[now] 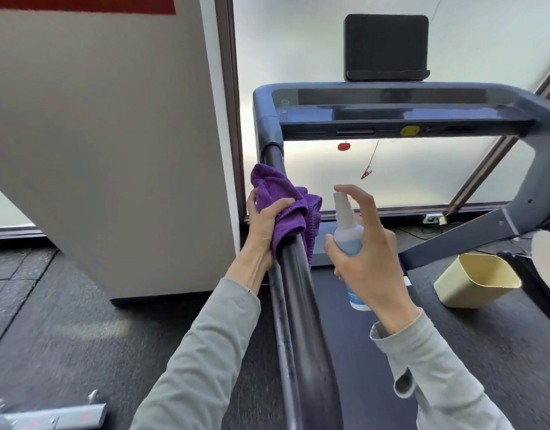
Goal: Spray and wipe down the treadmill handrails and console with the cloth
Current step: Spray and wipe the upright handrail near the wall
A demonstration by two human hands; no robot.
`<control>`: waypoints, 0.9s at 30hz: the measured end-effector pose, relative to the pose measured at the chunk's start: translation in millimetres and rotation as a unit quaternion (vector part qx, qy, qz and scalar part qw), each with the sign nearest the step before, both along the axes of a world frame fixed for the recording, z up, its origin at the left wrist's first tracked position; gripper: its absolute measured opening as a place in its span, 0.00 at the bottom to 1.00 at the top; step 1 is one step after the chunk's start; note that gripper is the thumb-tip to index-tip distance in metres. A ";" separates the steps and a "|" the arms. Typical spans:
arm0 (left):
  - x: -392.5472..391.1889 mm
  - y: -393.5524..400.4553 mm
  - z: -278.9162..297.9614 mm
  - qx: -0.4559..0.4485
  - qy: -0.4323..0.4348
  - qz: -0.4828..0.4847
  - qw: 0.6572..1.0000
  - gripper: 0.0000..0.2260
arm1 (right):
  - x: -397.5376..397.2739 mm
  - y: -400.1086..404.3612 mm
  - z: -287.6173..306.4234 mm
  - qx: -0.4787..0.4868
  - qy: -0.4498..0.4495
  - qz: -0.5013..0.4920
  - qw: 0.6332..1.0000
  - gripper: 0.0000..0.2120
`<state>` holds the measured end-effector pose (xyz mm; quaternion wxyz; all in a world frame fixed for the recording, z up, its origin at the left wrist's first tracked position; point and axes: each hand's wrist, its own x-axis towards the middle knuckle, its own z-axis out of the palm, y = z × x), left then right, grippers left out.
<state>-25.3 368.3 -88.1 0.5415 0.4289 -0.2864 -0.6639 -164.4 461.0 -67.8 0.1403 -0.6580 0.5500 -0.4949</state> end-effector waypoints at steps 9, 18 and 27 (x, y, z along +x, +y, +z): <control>1.5 81.4 -7.0 0.004 0.019 0.001 1.000 0.30 | -2.6 47.5 -2.8 -0.003 0.003 0.016 1.000 0.31; 6.7 167.8 -5.5 -0.024 -0.016 -0.029 0.999 0.31 | -0.3 99.3 -7.5 -0.027 0.008 0.037 0.999 0.31; 19.0 234.0 -29.1 -0.101 -0.084 -0.012 0.991 0.28 | -2.4 157.1 -18.6 0.017 -0.032 0.006 0.999 0.31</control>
